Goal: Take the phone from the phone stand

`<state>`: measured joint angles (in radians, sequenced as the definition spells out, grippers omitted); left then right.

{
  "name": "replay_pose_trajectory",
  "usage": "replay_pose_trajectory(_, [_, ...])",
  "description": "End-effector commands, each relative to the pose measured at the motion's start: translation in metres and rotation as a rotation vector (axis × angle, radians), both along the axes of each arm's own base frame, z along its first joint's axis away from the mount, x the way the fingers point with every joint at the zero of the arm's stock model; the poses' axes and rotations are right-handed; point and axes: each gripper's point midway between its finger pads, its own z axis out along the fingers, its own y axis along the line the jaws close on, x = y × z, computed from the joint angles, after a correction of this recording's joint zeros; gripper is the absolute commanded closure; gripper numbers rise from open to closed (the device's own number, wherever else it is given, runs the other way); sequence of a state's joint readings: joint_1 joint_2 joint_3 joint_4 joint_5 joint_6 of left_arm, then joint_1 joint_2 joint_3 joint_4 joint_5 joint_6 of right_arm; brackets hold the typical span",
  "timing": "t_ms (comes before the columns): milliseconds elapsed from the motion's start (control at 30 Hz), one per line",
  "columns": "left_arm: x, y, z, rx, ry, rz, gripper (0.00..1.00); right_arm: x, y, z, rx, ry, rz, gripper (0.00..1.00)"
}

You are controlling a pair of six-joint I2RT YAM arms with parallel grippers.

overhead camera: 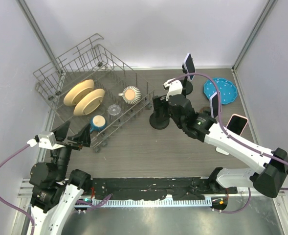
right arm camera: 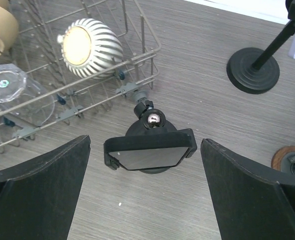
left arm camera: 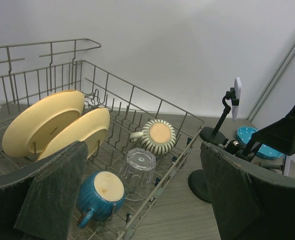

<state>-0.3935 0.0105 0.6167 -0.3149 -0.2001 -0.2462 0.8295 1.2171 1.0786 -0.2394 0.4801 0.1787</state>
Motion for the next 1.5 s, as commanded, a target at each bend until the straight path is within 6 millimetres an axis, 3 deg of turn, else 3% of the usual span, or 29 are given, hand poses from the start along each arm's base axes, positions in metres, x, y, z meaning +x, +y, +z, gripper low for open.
replay_pose_trajectory(0, [-0.015,0.005,0.016,-0.005,-0.075,-0.008,0.00,0.012,-0.004,0.020,0.028,-0.065,-0.073,0.02])
replay_pose_trajectory(400, [-0.016,0.004,0.016,-0.003,-0.077,-0.011,0.00,0.016,0.012,-0.016,-0.039,-0.036,-0.001,0.04])
replay_pose_trajectory(867, [-0.016,0.003,0.016,0.000,-0.077,-0.015,0.00,0.015,0.008,-0.031,-0.070,-0.037,0.001,0.12])
replay_pose_trajectory(900, [-0.016,0.003,0.016,-0.001,-0.076,-0.017,0.00,0.015,0.008,-0.031,-0.074,-0.040,0.001,0.14])
replay_pose_trajectory(1200, [-0.011,-0.011,0.016,0.016,-0.082,-0.078,0.00,0.001,0.016,-0.014,-0.037,-0.059,0.111,0.67])
replay_pose_trajectory(1300, [-0.003,-0.030,0.009,0.052,-0.019,-0.157,0.00,-0.013,0.031,-0.008,-0.026,-0.066,0.223,0.74])
replay_pose_trajectory(1467, [0.008,-0.074,0.001,0.057,0.133,-0.365,0.00,-0.045,0.067,-0.005,-0.002,-0.059,0.444,0.78])
